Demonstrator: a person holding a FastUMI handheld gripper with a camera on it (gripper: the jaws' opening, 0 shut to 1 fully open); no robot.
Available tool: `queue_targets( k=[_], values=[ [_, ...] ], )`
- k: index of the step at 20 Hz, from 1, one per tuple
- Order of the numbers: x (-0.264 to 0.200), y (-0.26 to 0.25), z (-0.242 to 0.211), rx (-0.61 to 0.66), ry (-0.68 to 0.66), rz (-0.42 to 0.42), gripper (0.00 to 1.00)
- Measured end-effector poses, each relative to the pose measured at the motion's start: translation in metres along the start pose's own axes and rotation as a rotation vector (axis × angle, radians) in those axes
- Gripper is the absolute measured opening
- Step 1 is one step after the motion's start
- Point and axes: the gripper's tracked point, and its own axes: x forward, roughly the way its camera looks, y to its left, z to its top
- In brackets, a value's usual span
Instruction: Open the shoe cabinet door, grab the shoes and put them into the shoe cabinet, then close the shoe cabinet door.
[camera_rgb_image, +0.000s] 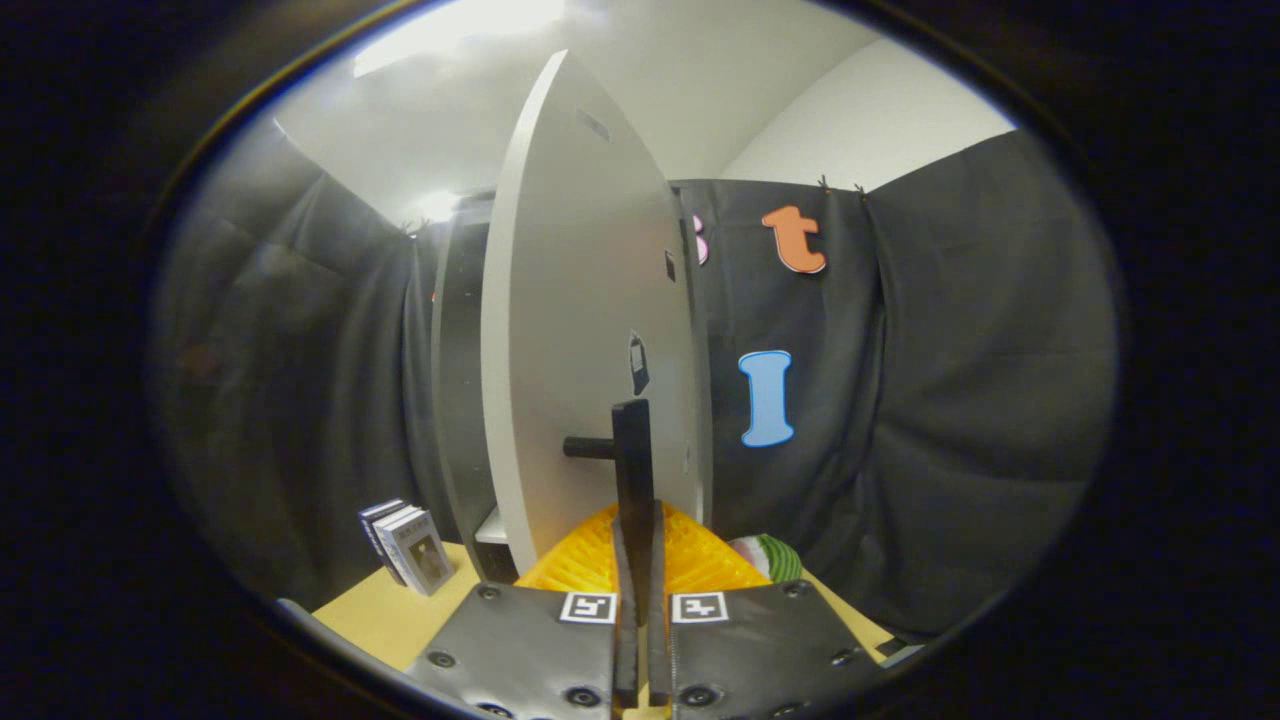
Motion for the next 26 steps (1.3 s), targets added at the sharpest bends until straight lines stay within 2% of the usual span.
queue_targets(
  k=[7,15,20,26],
  values=[
    [-0.009,-0.030,0.002,0.004,-0.009,-0.029,0.03],
    [-0.022,-0.066,-0.003,0.031,-0.008,-0.104,0.02],
    [-0.033,-0.070,-0.011,0.026,0.008,-0.105,0.02],
    [-0.049,-0.087,-0.014,0.044,0.003,-0.161,0.02]
  ],
)
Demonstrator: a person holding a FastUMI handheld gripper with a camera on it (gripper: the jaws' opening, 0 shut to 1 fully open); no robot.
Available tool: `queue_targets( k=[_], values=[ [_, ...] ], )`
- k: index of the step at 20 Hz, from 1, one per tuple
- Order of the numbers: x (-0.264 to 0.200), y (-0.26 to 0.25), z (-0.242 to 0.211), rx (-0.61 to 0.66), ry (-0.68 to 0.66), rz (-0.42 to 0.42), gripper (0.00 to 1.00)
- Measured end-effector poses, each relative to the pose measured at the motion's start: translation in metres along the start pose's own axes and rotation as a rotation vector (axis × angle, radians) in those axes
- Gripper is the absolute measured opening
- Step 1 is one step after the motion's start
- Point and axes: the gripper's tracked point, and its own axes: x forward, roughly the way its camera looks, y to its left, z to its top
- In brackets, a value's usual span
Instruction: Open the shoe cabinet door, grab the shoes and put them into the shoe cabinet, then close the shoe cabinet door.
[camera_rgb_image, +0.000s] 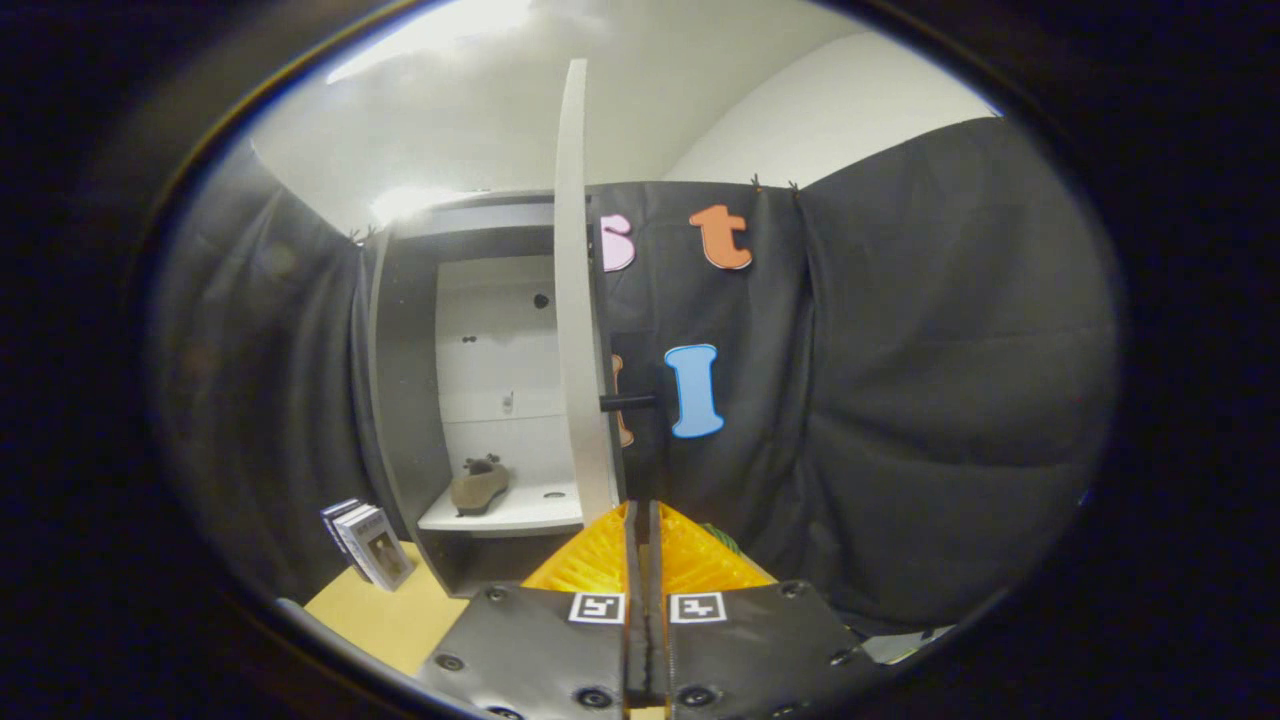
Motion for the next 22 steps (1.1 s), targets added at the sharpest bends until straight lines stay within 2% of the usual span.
queue_targets(
  k=[7,12,17,22],
  values=[
    [-0.008,0.010,-0.014,-0.013,0.029,0.039,0.02],
    [-0.003,0.041,-0.044,-0.019,0.106,0.120,0.02],
    [0.007,0.093,-0.100,-0.016,0.256,0.239,0.02],
    [0.024,0.142,-0.174,-0.027,0.416,0.299,0.05]
  ],
)
